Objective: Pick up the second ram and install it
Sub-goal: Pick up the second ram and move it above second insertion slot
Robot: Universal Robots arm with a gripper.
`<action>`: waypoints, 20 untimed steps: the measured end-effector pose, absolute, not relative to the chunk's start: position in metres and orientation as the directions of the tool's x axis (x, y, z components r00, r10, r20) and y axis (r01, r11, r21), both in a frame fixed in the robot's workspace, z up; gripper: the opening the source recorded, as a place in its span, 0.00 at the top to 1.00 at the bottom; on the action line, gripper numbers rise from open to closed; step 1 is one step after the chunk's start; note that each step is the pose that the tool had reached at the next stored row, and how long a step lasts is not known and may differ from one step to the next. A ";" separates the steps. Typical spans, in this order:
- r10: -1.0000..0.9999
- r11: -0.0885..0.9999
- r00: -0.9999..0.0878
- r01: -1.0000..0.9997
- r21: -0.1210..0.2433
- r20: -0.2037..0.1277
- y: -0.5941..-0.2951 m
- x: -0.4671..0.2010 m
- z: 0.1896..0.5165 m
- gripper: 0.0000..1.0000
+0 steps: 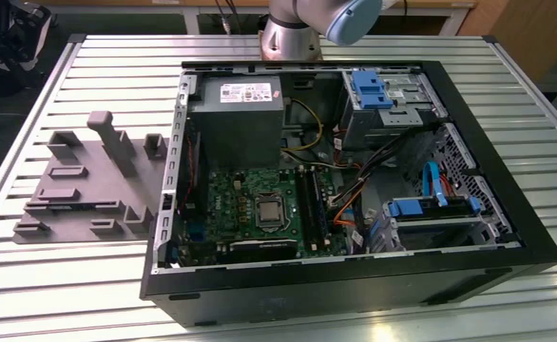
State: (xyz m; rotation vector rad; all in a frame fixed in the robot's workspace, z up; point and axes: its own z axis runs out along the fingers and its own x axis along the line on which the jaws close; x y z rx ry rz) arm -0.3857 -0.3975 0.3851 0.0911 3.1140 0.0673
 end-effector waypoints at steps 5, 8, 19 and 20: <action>0.040 0.998 -0.999 0.039 0.044 -0.024 -0.398 -0.386 0.385 0.89; 0.035 0.998 -0.999 0.034 0.044 -0.024 -0.398 -0.386 0.385 0.89; 0.011 0.999 -1.000 0.010 0.044 -0.024 -0.399 -0.387 0.384 0.89; 0.009 0.999 -1.000 0.008 0.044 -0.024 -0.400 -0.387 0.384 0.89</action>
